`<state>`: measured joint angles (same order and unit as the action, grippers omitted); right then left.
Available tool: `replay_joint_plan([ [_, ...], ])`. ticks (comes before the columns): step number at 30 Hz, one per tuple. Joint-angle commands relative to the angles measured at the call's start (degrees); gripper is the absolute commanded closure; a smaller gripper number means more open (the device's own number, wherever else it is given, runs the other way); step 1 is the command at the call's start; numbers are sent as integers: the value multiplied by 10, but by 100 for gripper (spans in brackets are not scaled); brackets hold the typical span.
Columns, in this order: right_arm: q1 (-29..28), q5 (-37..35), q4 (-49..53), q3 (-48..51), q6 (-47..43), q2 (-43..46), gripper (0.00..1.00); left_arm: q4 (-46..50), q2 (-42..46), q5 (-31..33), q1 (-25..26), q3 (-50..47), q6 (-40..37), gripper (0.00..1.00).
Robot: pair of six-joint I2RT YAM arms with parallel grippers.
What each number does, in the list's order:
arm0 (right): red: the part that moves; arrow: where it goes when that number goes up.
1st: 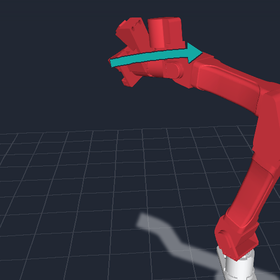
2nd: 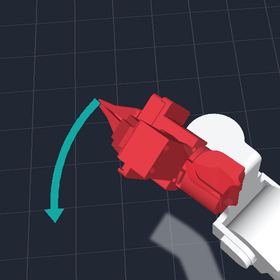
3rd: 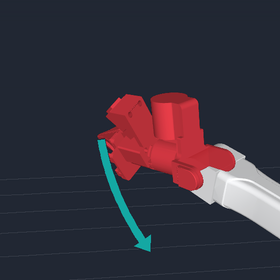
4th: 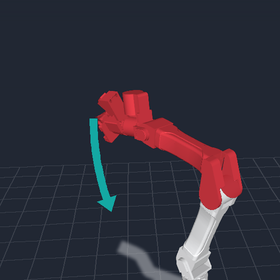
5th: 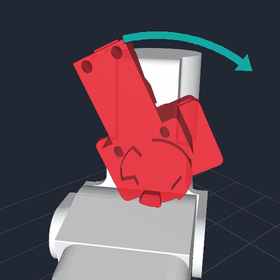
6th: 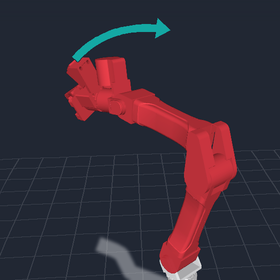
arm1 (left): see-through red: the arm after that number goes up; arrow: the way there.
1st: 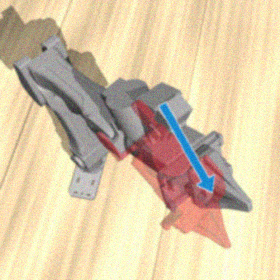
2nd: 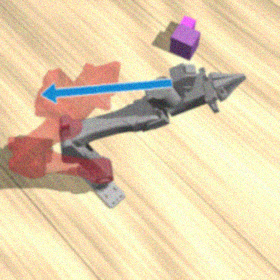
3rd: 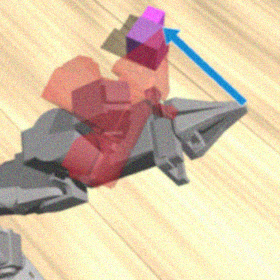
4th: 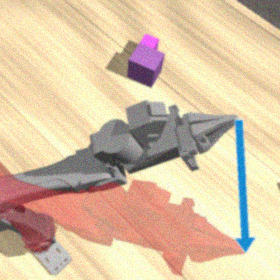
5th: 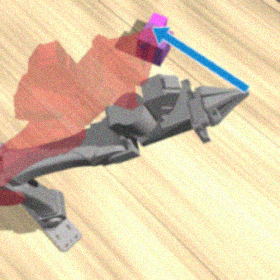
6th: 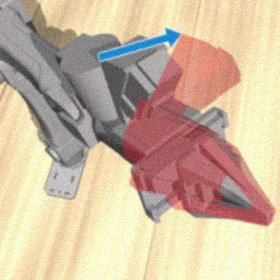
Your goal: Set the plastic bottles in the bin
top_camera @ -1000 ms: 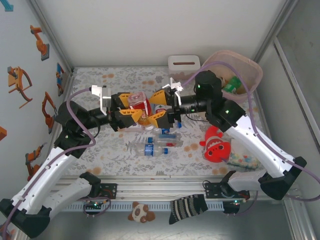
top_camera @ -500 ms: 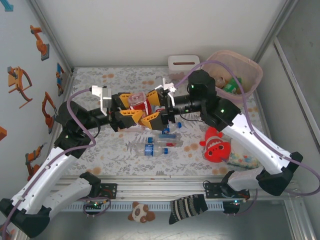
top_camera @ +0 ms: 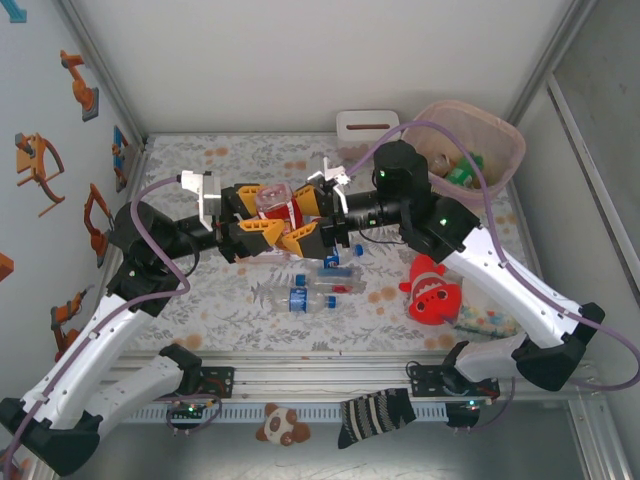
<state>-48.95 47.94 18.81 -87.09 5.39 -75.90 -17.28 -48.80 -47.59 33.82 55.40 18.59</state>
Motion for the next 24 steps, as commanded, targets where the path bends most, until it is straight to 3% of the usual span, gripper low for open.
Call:
replay_joint_plan([
  [1,-5,-2,-1,-18,3,0,31,-11,8,-4,4,16,-13,46],
  [12,-5,-4,-4,-19,3,0,40,-11,9,-1,4,16,-12,44],
  [24,-5,-33,-7,-18,1,7,48,-4,20,11,4,12,-16,31],
])
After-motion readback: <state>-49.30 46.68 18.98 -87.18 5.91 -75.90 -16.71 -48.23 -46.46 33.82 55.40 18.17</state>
